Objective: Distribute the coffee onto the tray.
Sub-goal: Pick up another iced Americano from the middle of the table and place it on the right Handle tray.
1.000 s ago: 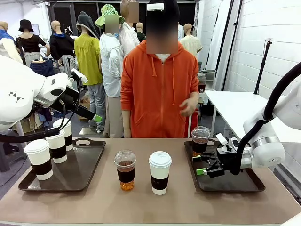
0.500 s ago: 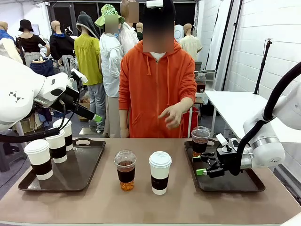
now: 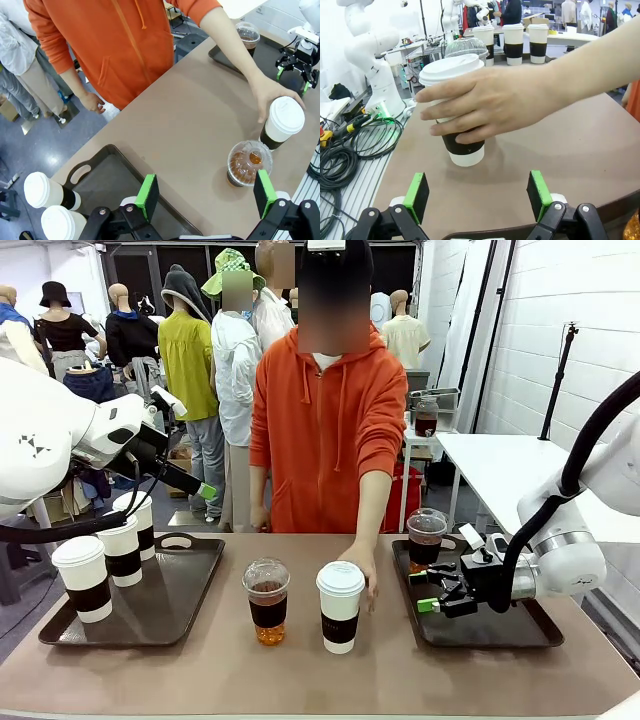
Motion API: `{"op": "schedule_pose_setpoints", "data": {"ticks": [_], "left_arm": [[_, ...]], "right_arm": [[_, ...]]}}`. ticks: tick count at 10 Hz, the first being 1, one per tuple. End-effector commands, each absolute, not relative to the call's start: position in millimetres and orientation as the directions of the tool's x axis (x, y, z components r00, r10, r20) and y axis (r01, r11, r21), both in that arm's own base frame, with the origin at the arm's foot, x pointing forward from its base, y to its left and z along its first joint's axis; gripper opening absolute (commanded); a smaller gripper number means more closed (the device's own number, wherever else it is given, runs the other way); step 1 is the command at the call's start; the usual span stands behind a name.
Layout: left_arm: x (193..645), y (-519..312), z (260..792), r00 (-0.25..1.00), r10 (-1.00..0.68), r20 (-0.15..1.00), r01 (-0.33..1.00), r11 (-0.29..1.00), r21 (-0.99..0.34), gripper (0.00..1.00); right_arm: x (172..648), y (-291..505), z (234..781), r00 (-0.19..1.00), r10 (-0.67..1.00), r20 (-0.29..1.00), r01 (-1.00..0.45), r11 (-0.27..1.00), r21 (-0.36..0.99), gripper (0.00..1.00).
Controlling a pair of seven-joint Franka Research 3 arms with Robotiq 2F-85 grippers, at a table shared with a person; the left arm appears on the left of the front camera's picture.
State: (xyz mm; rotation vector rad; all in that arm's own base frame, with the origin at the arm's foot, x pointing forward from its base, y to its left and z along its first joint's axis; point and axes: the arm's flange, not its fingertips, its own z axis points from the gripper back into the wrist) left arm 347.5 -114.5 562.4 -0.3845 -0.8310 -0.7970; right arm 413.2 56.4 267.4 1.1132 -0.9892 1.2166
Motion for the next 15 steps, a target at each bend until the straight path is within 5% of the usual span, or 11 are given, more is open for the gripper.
{"op": "schedule_pose_setpoints", "data": {"ticks": [1,15], "left_arm": [[347.7,-113.3,561.7,0.418,-0.47,0.778,0.76,0.65,-0.015,1.0],[347.7,-113.3,561.7,0.418,-0.47,0.778,0.76,0.65,-0.015,1.0]], "right_arm": [[413.3,57.0,268.2,0.104,0.193,0.976,-0.995,0.01,0.104,1.0],[413.3,57.0,268.2,0.104,0.193,0.976,-0.995,0.01,0.104,1.0]]}}
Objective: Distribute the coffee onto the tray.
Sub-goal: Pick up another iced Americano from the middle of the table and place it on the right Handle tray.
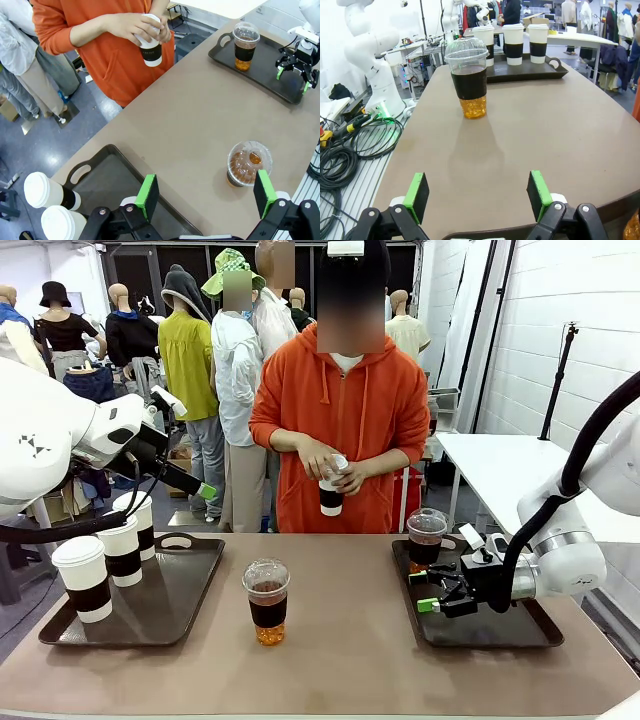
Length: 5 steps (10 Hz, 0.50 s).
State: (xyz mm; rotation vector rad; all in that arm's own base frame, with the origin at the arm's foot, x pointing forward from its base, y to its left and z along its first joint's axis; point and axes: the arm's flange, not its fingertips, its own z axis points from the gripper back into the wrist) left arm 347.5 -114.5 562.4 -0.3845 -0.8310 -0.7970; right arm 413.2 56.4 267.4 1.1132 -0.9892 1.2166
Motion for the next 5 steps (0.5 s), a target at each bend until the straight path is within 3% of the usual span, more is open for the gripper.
{"op": "schedule_pose_setpoints", "data": {"ticks": [1,5], "left_arm": [[347.7,-113.3,561.7,0.418,-0.47,0.778,0.76,0.65,-0.015,1.0],[347.7,-113.3,561.7,0.418,-0.47,0.778,0.76,0.65,-0.015,1.0]], "right_arm": [[413.3,57.0,268.2,0.104,0.193,0.976,-0.995,0.01,0.104,1.0],[413.3,57.0,268.2,0.104,0.193,0.976,-0.995,0.01,0.104,1.0]]}}
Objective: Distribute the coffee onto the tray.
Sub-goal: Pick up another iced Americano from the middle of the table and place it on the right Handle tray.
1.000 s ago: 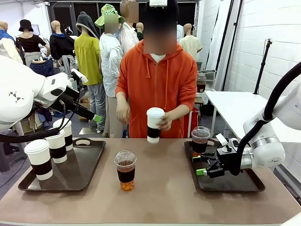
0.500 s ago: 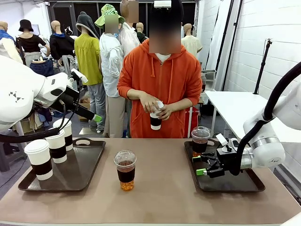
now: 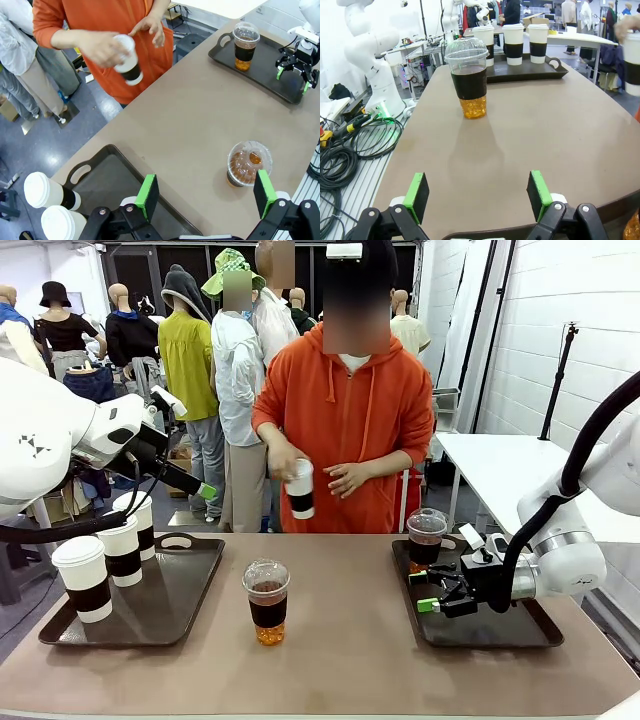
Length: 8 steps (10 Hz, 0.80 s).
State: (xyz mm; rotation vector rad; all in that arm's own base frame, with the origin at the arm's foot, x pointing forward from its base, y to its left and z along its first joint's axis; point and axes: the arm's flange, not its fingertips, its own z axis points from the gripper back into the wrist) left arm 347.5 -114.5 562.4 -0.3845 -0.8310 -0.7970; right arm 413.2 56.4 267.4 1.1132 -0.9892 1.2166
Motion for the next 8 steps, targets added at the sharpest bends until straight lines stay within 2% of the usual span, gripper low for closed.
{"op": "schedule_pose_setpoints", "data": {"ticks": [1,8], "left_arm": [[347.7,-113.3,561.7,0.418,-0.47,0.778,0.76,0.65,-0.015,1.0],[347.7,-113.3,561.7,0.418,-0.47,0.778,0.76,0.65,-0.015,1.0]], "right_arm": [[413.3,57.0,268.2,0.104,0.193,0.976,-0.995,0.01,0.104,1.0],[413.3,57.0,268.2,0.104,0.193,0.976,-0.995,0.01,0.104,1.0]]}}
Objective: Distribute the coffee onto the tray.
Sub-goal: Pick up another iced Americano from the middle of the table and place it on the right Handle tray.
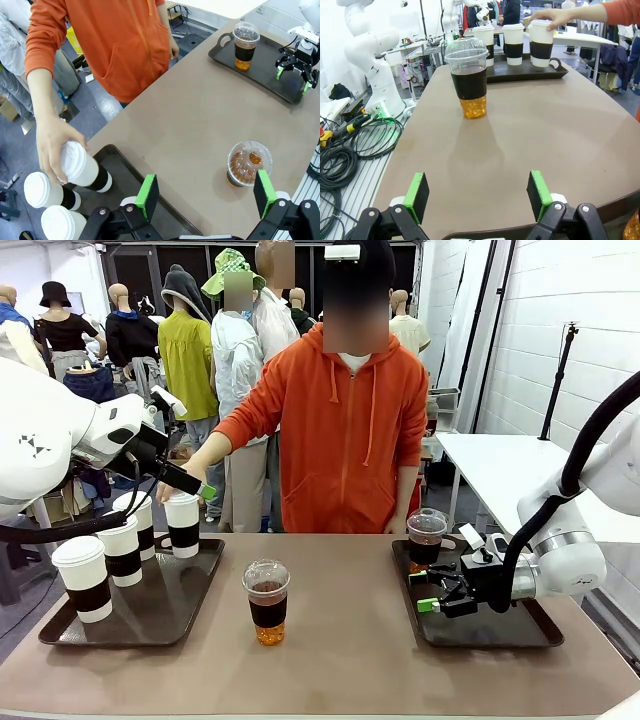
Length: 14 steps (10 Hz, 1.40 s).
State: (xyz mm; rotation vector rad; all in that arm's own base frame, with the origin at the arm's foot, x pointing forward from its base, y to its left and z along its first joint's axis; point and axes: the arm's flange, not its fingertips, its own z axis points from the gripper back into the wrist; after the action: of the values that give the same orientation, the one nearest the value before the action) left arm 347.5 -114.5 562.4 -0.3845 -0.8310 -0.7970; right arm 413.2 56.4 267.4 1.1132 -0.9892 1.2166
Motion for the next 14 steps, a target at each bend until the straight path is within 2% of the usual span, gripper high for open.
{"op": "schedule_pose_setpoints", "data": {"ticks": [1,4,14], "left_arm": [[348,-113,562,0.418,-0.47,0.778,0.76,0.65,-0.015,1.0],[348,-113,562,0.418,-0.47,0.778,0.76,0.65,-0.015,1.0],[348,-113,562,0.418,-0.47,0.778,0.76,0.65,-0.015,1.0]], "right_arm": [[413,56,267,0.106,0.193,0.975,-0.994,0.011,0.106,1.0],[415,86,265,0.109,0.158,0.981,-0.994,0.05,0.102,1.0],[433,201,255,0.077,0.139,0.987,-0.996,-0.025,0.082,1.0]]}}
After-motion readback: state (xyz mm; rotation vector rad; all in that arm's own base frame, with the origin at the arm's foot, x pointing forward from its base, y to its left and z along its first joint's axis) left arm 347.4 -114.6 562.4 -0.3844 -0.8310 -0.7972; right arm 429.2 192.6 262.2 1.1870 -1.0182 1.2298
